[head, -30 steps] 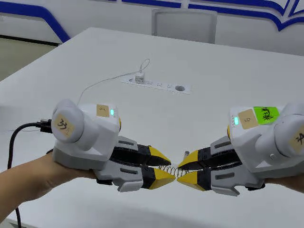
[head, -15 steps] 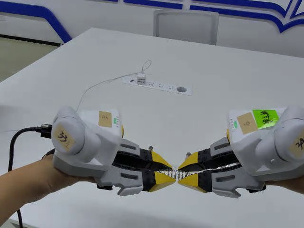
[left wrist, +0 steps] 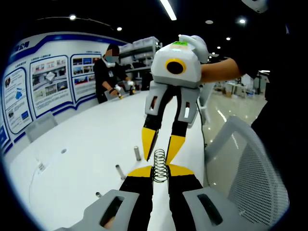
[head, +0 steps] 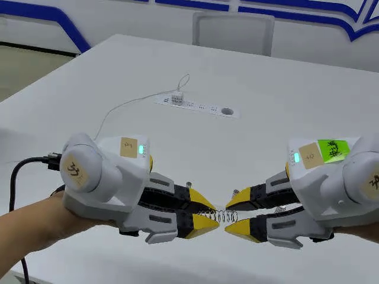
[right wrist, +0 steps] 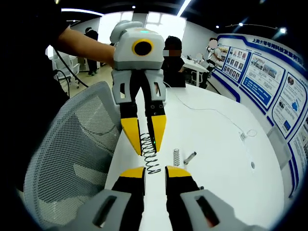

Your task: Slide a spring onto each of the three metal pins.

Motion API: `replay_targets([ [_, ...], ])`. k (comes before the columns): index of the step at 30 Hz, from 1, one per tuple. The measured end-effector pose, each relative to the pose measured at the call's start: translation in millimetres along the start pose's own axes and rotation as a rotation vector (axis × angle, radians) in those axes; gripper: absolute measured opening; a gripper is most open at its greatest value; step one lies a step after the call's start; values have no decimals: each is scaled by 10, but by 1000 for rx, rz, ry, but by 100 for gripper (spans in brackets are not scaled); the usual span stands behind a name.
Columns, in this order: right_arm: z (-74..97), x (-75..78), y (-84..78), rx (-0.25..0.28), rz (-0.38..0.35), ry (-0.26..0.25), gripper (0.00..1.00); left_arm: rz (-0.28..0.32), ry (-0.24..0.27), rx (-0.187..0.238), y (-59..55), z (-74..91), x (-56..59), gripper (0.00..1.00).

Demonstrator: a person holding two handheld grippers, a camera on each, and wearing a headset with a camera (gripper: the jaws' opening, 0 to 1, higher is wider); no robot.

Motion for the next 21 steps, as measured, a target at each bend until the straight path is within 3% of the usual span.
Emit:
replay_targets([
  [3, 9, -36, 50, 38, -34, 30, 12, -2, -1, 0, -12, 10, 3, 10],
  [10, 49, -25, 72, 43, -24, 21, 11, -19, 1, -1, -2, 5, -7, 10],
  [17, 147, 13, 166, 108, -62, 30, 11, -27, 12, 3, 42, -3, -47, 10],
  [21, 175, -3, 209, 136, -63, 46, 11, -71, 3, -16, 42, -21, -36, 10],
])
Point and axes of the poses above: the centre of the closed fingertips' face, and the gripper's own axes: z roughly backward along the fingers, x roughly to its right, y roughly out of its top, the point moved 2 cm from there along z, roughly backward along the fingers, and after that the axes turned 6 degrees about -z, right-handed, at the moved point
